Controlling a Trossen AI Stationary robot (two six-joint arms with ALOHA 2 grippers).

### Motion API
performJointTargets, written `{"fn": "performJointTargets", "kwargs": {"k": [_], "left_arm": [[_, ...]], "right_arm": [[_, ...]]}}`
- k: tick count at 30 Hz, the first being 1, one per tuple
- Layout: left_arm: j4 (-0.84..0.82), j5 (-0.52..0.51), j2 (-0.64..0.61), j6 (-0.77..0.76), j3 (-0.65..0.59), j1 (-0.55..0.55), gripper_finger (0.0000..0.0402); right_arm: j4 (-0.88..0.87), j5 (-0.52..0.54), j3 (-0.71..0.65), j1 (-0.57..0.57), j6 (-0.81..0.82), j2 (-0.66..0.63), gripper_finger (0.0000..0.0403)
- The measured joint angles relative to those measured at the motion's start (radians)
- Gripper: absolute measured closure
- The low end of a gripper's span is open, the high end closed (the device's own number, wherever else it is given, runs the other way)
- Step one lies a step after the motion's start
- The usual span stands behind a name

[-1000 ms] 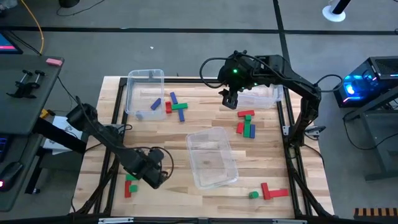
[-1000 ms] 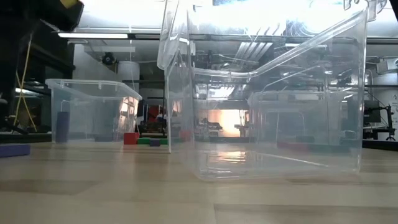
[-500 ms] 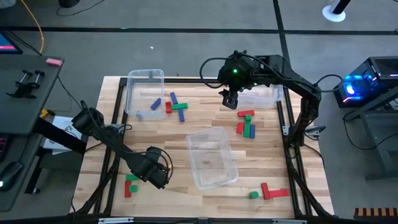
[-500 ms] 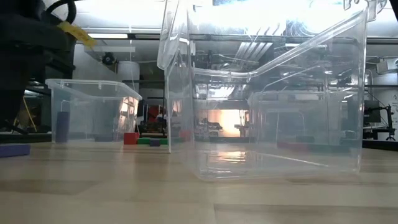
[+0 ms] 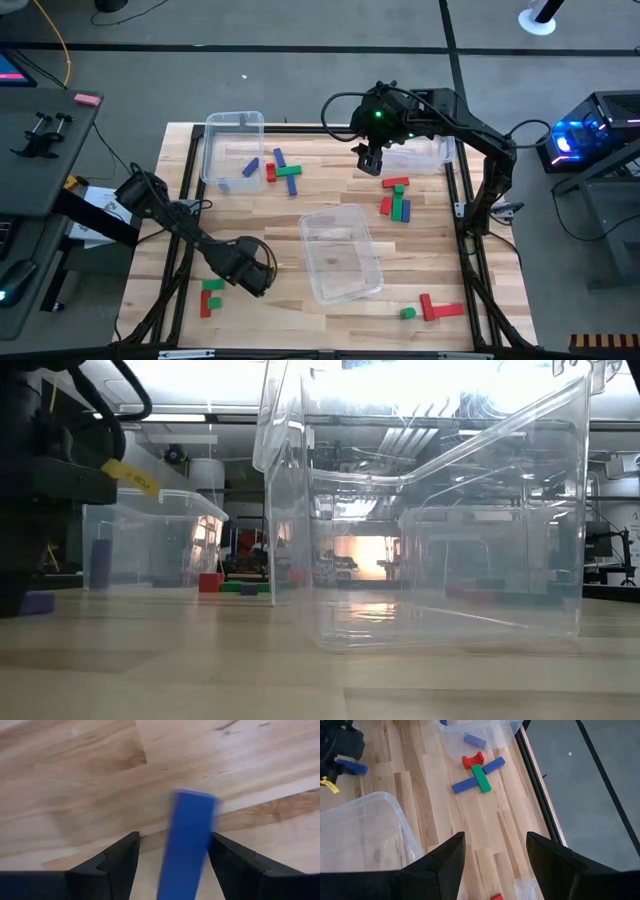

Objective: Sort blocks
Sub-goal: Put the blue block into the top left transparent bin

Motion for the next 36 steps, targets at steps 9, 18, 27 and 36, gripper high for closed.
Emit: {"fn": "performJointTargets", "kwargs": {"k": [9, 18, 27, 36], "left_arm": [[0.025, 0.005, -0.017, 0.106, -0.057, 0.005, 0.0209], [-0.066, -0.215, -0.305, 0.217, -0.061, 0.063, 0.0358], [-0.193, -0.588, -0.795, 0.694, 0.124, 0.384, 0.0358], [-0.299, -0.278, -0.747, 1.331, 0.184, 1.07, 0.0358]], "right_arm": [[0.001, 0.0, 0.0, 0.0, 0.01, 0.0, 0.0197], [0.001, 0.0, 0.0, 0.0, 0.027, 0.0, 0.0197], [0.067, -0.005, 0.0, 0.0, 0.104, 0.0, 0.0197], [0.084, -0.007, 0.0, 0.013, 0.24, 0.0, 0.0197]]}}
